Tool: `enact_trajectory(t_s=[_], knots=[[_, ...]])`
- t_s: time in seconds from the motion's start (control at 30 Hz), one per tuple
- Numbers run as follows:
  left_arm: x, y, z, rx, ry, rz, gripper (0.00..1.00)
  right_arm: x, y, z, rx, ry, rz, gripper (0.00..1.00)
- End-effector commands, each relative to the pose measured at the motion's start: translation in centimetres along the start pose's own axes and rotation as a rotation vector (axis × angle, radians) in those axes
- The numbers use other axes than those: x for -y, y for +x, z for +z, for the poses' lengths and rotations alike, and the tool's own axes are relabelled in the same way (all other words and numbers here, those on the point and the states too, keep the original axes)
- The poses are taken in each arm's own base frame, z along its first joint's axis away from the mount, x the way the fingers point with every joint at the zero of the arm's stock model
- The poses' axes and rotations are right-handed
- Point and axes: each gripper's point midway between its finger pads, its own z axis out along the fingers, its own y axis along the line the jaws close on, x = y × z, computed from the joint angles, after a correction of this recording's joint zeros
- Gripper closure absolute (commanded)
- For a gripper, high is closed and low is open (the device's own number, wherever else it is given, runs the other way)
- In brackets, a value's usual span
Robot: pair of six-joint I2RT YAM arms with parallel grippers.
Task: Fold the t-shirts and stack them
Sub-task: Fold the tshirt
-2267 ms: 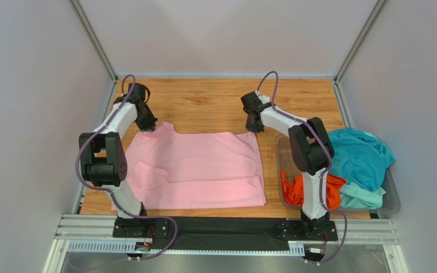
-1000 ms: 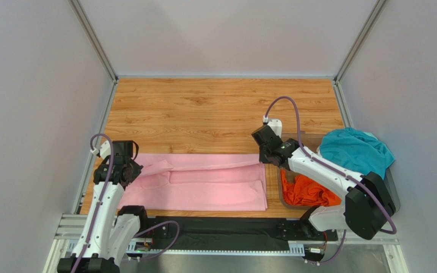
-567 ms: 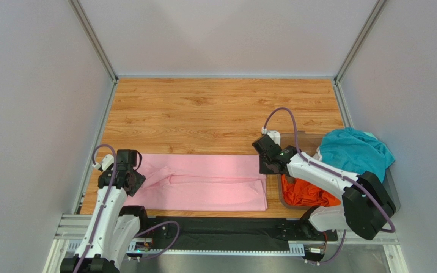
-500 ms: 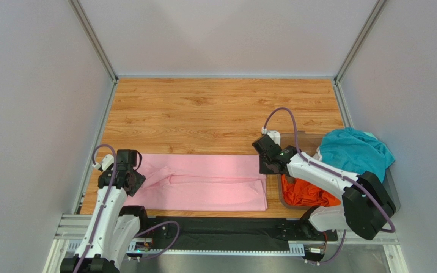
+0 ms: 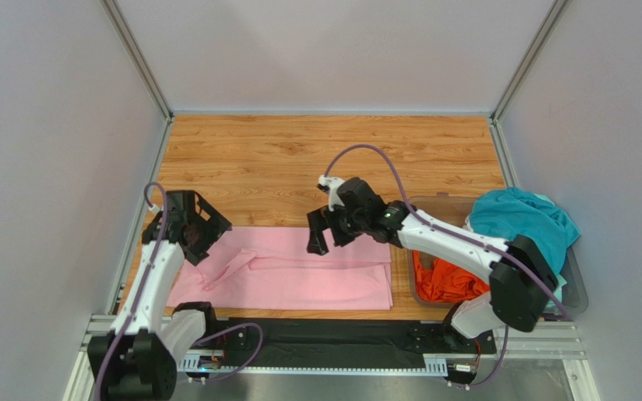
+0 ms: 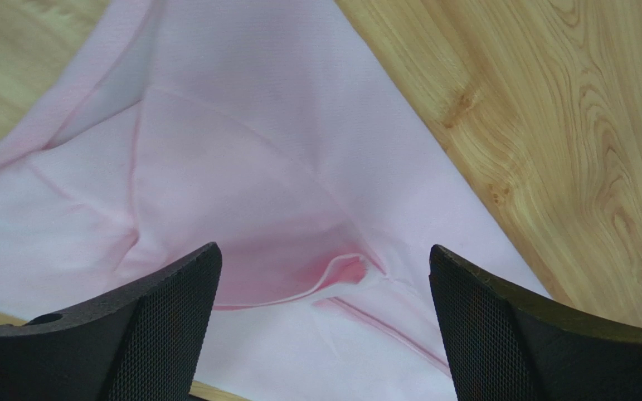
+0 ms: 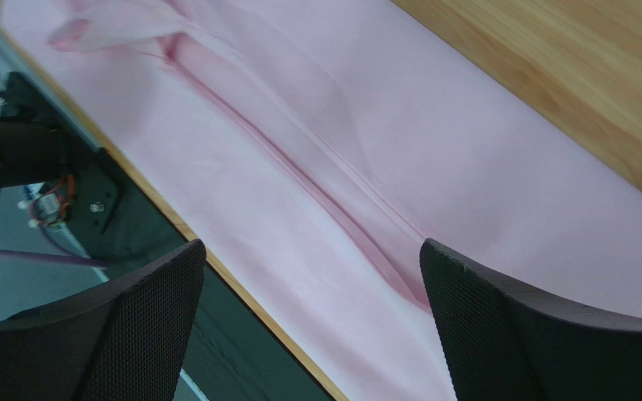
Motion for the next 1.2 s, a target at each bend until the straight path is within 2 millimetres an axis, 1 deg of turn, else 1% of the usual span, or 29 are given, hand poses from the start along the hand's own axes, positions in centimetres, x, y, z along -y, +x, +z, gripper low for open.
enact_trajectory(t_s=[0.0, 0.03, 0.07, 0.1, 0.13, 0.17, 0.2, 0.23, 0.27, 0.3, 0.33, 0.37, 0.4, 0.53, 0.57, 0.6, 0.63, 0.7, 0.77, 0.8, 0.87, 0.9, 0.93, 0.97, 1.0, 1.03, 1.1, 1.13, 1.17], knots=[[4.5, -0.7, 1.8, -0.143, 0.165, 0.06, 0.0, -6.9, -2.8, 2.8, 0.015, -0.313, -0.209, 0.0], [4.7, -0.7, 2.5, -0.183, 0.17, 0.053, 0.0, -9.3, -4.3, 2.9, 0.036, -0.374, -0.258, 0.0], [5.4, -1.3, 3.0, -0.21, 0.219, 0.029, 0.0, -10.4, -4.1, 3.5, 0.013, -0.424, -0.283, 0.0], [5.0, -0.9, 4.3, -0.262, 0.2, -0.001, 0.0, -10.5, -3.6, 5.6, -0.028, -0.43, -0.291, 0.0], [5.0, -0.9, 4.8, -0.283, 0.213, -0.021, 0.0, -11.4, -3.3, 6.6, -0.041, -0.454, -0.342, 0.0], [5.1, -1.7, 5.4, -0.278, 0.234, -0.049, 0.0, -12.9, -4.7, 6.8, -0.016, -0.485, -0.374, 0.0], [4.5, -1.5, 6.3, -0.295, 0.208, -0.076, 0.0, -12.6, -3.9, 9.0, -0.059, -0.474, -0.378, 0.0], [4.2, -1.6, 6.7, -0.296, 0.204, -0.085, 0.0, -13.2, -3.2, 9.7, -0.091, -0.484, -0.395, 0.0], [3.9, -1.9, 7.2, -0.291, 0.198, -0.092, 0.0, -14.5, -4.6, 9.8, -0.063, -0.514, -0.438, 0.0], [3.5, -1.8, 7.6, -0.295, 0.187, -0.094, 0.0, -14.3, -3.6, 11.5, -0.098, -0.514, -0.444, 0.0], [3.3, -1.9, 7.9, -0.293, 0.179, -0.095, 0.0, -15.0, -3.5, 12.2, -0.098, -0.529, -0.464, 0.0], [2.9, -1.6, 8.3, -0.31, 0.164, -0.102, 0.0, -15.4, -3.4, 12.8, -0.101, -0.534, -0.48, 0.0], [2.7, -1.3, 8.6, -0.325, 0.161, -0.107, 0.0, -16.0, -3.8, 14.0, -0.099, -0.543, -0.487, 0.0], [2.0, -0.5, 9.3, -0.357, 0.157, -0.127, 0.0, -18.1, -3.5, 15.9, -0.108, -0.604, -0.516, 0.0], [1.8, -0.4, 9.5, -0.361, 0.154, -0.131, 0.0, -18.3, -3.5, 16.3, -0.109, -0.61, -0.517, 0.0], [1.7, -0.3, 9.5, -0.361, 0.153, -0.13, 0.0, -18.5, -3.2, 17.2, -0.117, -0.619, -0.519, 0.0], [1.6, -0.2, 9.6, -0.365, 0.148, -0.129, 0.0, -18.7, -2.9, 17.5, -0.128, -0.63, -0.519, 0.0], [1.3, 0.1, 9.6, -0.37, 0.143, -0.127, 0.0, -19.0, -2.0, 17.6, -0.156, -0.669, -0.518, 0.0], [1.0, 0.2, 9.7, -0.369, 0.133, -0.13, 0.0, -19.5, -0.8, 17.3, -0.18, -0.689, -0.523, 0.0], [0.9, 0.3, 9.7, -0.369, 0.128, -0.129, 0.0, -20.1, -0.4, 16.7, -0.179, -0.701, -0.537, 0.0], [0.8, 0.3, 9.7, -0.366, 0.124, -0.128, 0.0, -20.0, 1.1, 16.3, -0.197, -0.7, -0.559, 0.0], [0.7, 0.3, 9.8, -0.365, 0.12, -0.13, 0.0, -20.5, 1.0, 15.4, -0.184, -0.706, -0.576, 0.0], [0.8, 0.2, 9.7, -0.361, 0.12, -0.126, 0.0, -20.6, 2.3, 15.1, -0.206, -0.71, -0.589, 0.0], [0.7, 0.1, 9.7, -0.356, 0.117, -0.126, 0.0, -20.7, 2.8, 14.6, -0.213, -0.712, -0.594, 0.0], [0.7, -0.2, 9.7, -0.35, 0.117, -0.119, 0.0, -21.2, 2.6, 13.5, -0.201, -0.721, -0.605, 0.0], [0.5, -0.2, 9.6, -0.344, 0.104, -0.115, 0.0, -21.4, 3.2, 13.0, -0.206, -0.722, -0.612, 0.0], [0.3, -0.4, 9.5, -0.334, 0.095, -0.116, 0.0, -21.1, 3.1, 11.9, -0.183, -0.686, -0.627, 0.0], [0.4, -0.4, 9.4, -0.331, 0.096, -0.112, 0.0, -21.3, 2.8, 11.6, -0.159, -0.674, -0.635, 0.0], [0.4, -0.6, 9.3, -0.321, 0.096, -0.11, 0.0, -21.4, 1.9, 11.0, -0.124, -0.651, -0.643, 0.0]])
